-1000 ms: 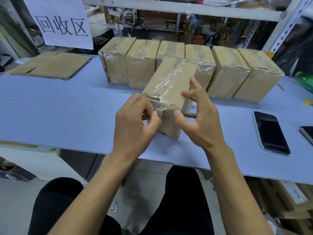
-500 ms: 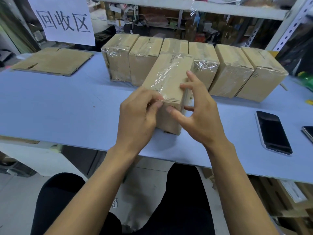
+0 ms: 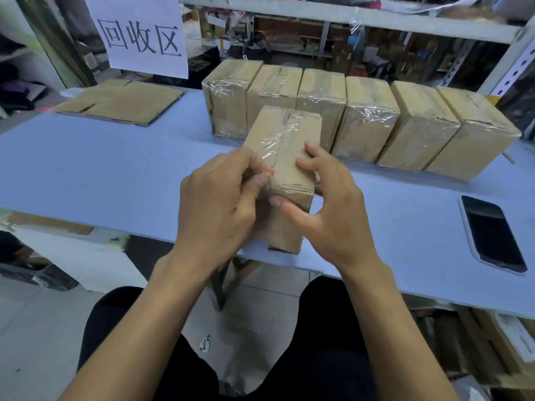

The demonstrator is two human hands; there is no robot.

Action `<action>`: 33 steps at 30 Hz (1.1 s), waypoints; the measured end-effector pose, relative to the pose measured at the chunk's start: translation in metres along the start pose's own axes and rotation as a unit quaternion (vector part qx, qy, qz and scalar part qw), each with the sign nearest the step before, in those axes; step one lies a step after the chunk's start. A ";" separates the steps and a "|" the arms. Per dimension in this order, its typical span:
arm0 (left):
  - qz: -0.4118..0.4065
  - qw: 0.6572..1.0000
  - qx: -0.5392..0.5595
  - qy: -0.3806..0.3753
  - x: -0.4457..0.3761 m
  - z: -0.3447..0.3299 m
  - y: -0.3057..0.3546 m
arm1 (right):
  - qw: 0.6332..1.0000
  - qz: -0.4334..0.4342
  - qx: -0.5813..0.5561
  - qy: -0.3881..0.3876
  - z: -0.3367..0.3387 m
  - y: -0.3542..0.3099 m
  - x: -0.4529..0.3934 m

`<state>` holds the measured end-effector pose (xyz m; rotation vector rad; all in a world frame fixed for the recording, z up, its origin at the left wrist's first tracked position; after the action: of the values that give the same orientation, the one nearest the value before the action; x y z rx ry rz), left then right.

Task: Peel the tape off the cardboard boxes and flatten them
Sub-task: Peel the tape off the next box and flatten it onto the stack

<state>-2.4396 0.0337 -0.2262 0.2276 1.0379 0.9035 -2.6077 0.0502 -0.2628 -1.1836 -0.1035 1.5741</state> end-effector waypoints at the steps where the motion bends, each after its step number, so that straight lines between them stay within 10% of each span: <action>1: 0.024 1.000 0.009 0.008 -0.001 0.002 -0.010 | 1.000 -0.002 -0.005 -0.006 -0.005 0.002 0.000; 9: 0.094 0.985 0.140 0.024 -0.006 0.001 -0.030 | 0.998 -0.032 -0.047 -0.004 -0.008 0.017 0.004; 23: -0.011 0.994 -0.093 -0.054 -0.024 -0.001 -0.016 | 0.994 -0.070 -0.088 -0.007 -0.005 0.024 0.009; 33: 0.052 0.988 0.112 -0.089 -0.015 0.001 -0.032 | 0.998 -0.052 -0.029 -0.035 0.004 0.010 0.002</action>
<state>-2.4242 0.0030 -0.2339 0.5459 0.9682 0.8427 -2.6175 0.0494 -0.2683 -1.1499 -0.2532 1.5302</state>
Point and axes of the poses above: each hand's wrist, its own x-axis away from the middle knuckle, its own z-axis out of the back of the hand, y = z × x, the point moved 8 cm from there along -x, towards the middle knuckle
